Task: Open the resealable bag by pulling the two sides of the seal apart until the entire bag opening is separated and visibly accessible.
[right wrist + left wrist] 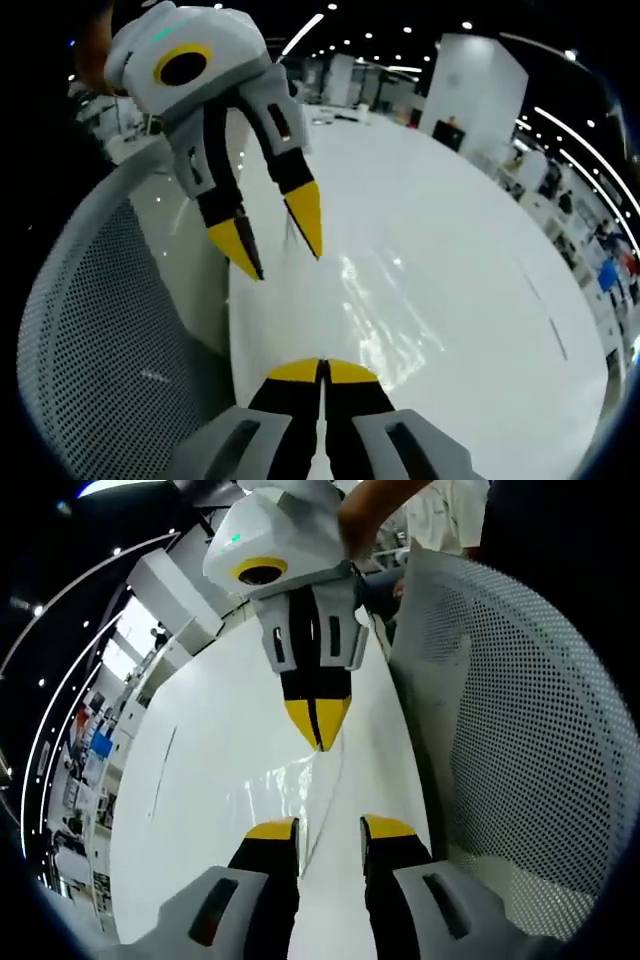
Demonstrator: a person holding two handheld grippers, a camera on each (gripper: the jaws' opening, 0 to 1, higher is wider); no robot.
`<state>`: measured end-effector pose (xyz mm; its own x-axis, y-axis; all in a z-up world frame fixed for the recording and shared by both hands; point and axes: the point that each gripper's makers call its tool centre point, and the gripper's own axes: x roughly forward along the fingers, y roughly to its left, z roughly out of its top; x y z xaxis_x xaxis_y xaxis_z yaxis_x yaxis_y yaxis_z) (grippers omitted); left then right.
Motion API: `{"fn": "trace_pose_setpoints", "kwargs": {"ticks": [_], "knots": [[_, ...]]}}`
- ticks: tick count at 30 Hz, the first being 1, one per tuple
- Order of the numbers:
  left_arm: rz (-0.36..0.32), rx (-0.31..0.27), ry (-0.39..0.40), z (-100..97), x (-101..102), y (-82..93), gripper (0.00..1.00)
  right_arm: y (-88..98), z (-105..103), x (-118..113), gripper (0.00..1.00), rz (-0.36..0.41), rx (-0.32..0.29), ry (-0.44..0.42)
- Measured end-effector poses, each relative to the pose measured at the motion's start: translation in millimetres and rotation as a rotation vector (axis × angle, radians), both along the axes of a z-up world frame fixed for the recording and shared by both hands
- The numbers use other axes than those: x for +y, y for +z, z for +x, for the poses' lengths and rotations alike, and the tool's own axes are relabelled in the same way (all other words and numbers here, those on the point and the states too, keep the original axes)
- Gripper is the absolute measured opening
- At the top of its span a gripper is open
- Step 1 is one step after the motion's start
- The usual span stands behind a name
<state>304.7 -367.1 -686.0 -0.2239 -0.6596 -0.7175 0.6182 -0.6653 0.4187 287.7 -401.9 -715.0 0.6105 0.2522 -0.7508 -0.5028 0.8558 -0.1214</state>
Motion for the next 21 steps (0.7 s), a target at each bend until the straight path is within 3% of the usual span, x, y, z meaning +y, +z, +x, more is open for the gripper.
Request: {"fn": "trace_pose_setpoints", "kwargs": {"ticks": [4,9,15,21], "knots": [[-0.022,-0.003,-0.014,-8.6,-3,5.7,0.14,1.0,3,0,0.0,-0.004,0.002,-0.005],[-0.016,-0.009,-0.028,-16.7,-6,-0.8,0.12,5.7,5,4,0.0,-0.005,-0.008,0.001],[0.005,-0.093,0.023,-1.3,-10,-13.9,0.1,13.6,11,7,0.0,0.0,-0.031,0.001],[0.01,-0.092,0.058,3.6,-11,-18.3,0.05,20.9,21,4,0.0,0.026,-0.063,-0.044]]}}
